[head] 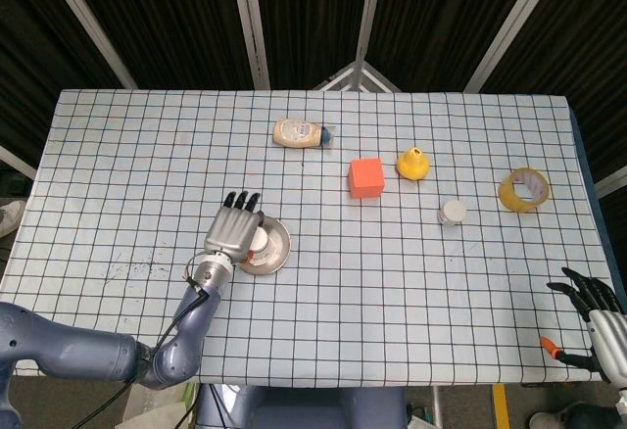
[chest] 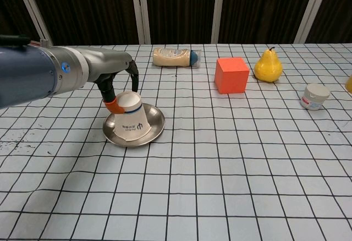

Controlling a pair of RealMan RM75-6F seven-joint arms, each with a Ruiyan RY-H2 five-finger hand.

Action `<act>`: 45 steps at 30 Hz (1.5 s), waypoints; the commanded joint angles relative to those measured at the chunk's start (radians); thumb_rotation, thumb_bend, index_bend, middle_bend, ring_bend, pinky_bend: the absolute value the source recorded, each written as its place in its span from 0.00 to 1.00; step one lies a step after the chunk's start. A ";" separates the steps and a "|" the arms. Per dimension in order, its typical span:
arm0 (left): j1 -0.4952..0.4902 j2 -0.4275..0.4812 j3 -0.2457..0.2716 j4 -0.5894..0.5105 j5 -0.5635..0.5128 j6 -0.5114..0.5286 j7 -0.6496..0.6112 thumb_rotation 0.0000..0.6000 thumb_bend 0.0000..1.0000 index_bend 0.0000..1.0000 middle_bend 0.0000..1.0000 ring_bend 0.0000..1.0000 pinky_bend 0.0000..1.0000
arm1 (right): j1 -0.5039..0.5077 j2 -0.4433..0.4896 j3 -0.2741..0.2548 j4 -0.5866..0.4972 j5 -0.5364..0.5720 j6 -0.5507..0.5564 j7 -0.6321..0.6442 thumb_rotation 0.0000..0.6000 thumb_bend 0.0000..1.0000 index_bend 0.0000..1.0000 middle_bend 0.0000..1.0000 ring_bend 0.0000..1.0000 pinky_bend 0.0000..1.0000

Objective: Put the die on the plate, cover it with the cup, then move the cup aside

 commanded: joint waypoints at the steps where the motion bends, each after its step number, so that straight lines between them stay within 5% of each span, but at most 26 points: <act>1: -0.009 -0.035 0.016 0.043 0.049 -0.013 -0.009 1.00 0.52 0.51 0.04 0.00 0.00 | 0.000 0.002 0.001 -0.002 0.000 0.002 0.002 1.00 0.23 0.23 0.09 0.09 0.00; 14: -0.005 -0.146 0.046 0.143 0.216 -0.017 -0.084 1.00 0.52 0.50 0.04 0.00 0.00 | 0.001 0.003 -0.002 -0.003 -0.003 -0.002 0.003 1.00 0.23 0.23 0.09 0.09 0.00; 33: 0.073 0.077 0.069 -0.019 0.115 -0.116 -0.150 1.00 0.53 0.54 0.05 0.00 0.00 | -0.001 0.007 -0.002 -0.007 0.003 -0.001 0.004 1.00 0.23 0.23 0.09 0.09 0.00; 45: 0.095 0.022 0.071 0.086 0.243 -0.098 -0.233 1.00 0.53 0.54 0.05 0.00 0.00 | 0.004 0.000 -0.004 -0.005 0.006 -0.015 -0.001 1.00 0.23 0.23 0.09 0.09 0.00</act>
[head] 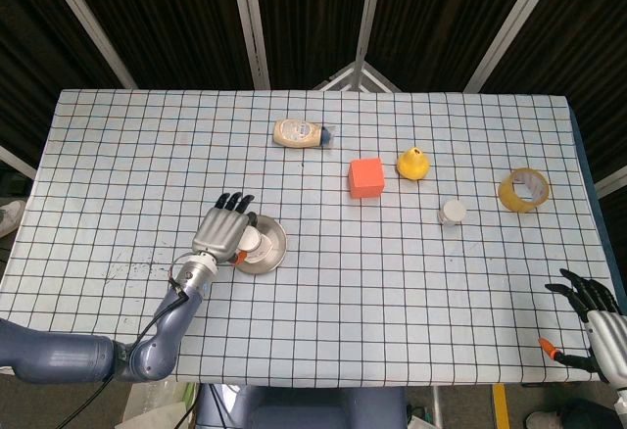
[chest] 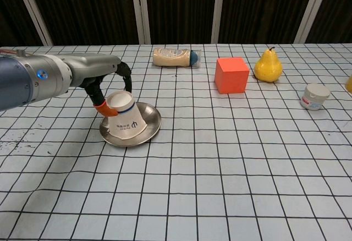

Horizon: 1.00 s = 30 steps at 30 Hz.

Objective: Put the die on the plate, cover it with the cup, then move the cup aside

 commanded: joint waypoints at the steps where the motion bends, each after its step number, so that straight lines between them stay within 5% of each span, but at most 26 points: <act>1: -0.001 -0.038 -0.007 0.042 0.038 0.012 -0.021 1.00 0.53 0.54 0.05 0.00 0.00 | 0.001 -0.001 0.000 0.000 0.000 -0.002 0.000 1.00 0.23 0.23 0.09 0.09 0.00; 17: -0.029 -0.178 -0.013 0.131 0.130 -0.012 -0.042 1.00 0.53 0.54 0.07 0.00 0.00 | 0.002 0.003 -0.002 -0.001 -0.002 -0.004 0.011 1.00 0.23 0.23 0.09 0.09 0.00; 30: 0.019 -0.010 -0.004 -0.040 0.053 0.008 -0.031 1.00 0.53 0.54 0.07 0.00 0.00 | 0.001 0.008 -0.003 -0.010 -0.005 -0.001 0.012 1.00 0.23 0.23 0.09 0.09 0.00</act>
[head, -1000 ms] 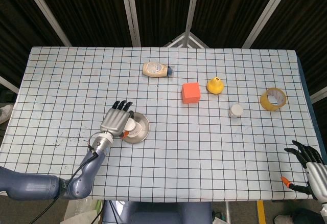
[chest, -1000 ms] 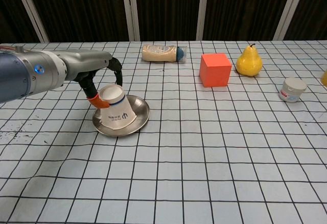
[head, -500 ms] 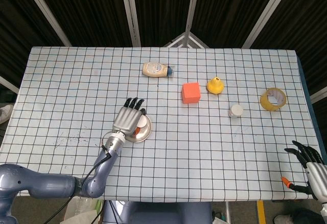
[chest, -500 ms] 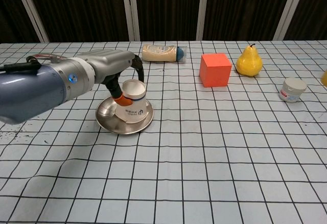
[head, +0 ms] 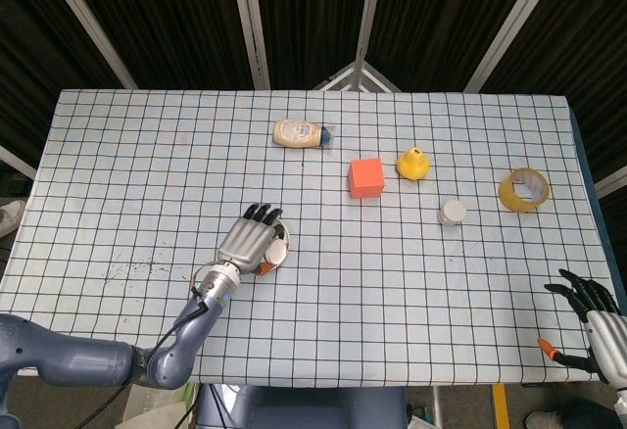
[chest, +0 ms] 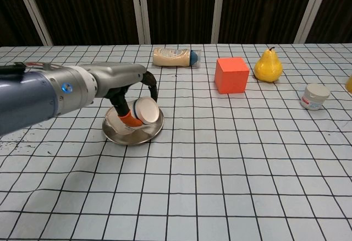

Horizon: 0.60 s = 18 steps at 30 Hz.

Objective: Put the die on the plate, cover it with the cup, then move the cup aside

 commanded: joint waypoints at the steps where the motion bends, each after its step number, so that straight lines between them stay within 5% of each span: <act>1: 0.025 0.066 0.001 -0.049 -0.025 0.019 -0.003 1.00 0.53 0.54 0.07 0.00 0.00 | 0.000 0.000 0.000 -0.001 -0.001 0.001 -0.001 1.00 0.23 0.23 0.09 0.09 0.00; 18: 0.096 0.089 0.020 0.049 0.142 -0.037 -0.191 1.00 0.55 0.54 0.08 0.00 0.00 | 0.002 -0.005 0.000 0.003 0.014 -0.012 -0.003 1.00 0.23 0.23 0.09 0.09 0.00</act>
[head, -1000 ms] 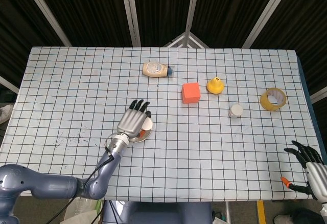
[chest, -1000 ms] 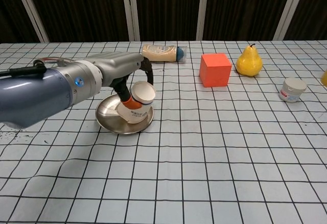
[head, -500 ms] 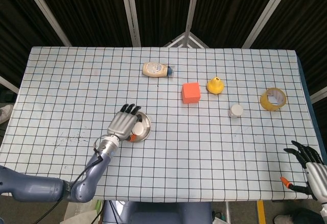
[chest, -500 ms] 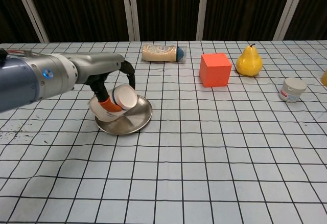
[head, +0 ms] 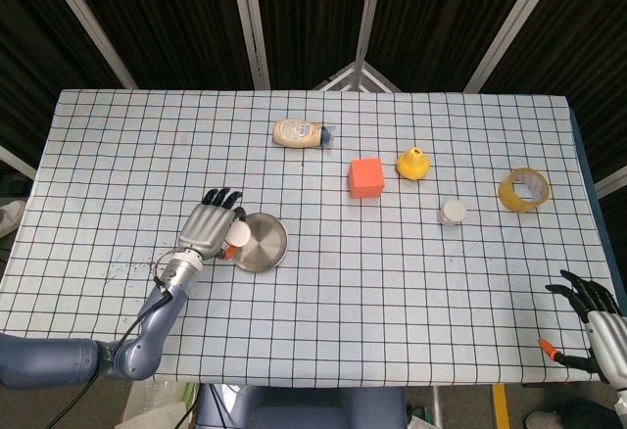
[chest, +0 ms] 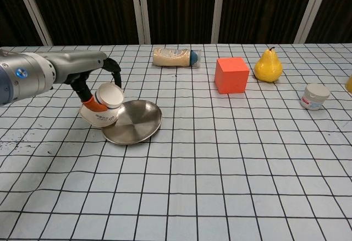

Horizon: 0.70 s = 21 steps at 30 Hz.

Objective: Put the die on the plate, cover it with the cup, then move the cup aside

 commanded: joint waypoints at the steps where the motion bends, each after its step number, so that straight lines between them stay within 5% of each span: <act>1: 0.027 -0.016 -0.010 0.027 0.103 -0.022 -0.111 1.00 0.55 0.54 0.08 0.00 0.00 | 0.002 -0.001 0.000 0.002 0.001 -0.005 0.003 1.00 0.23 0.23 0.09 0.09 0.00; 9: 0.096 -0.046 -0.017 0.111 0.393 0.018 -0.397 1.00 0.55 0.55 0.11 0.00 0.00 | 0.007 -0.005 -0.002 0.000 -0.001 -0.015 -0.003 1.00 0.23 0.23 0.09 0.09 0.00; 21: 0.129 -0.015 -0.035 0.089 0.499 0.049 -0.503 1.00 0.55 0.55 0.13 0.00 0.00 | 0.007 0.000 0.001 -0.001 0.003 -0.012 0.009 1.00 0.23 0.23 0.09 0.09 0.00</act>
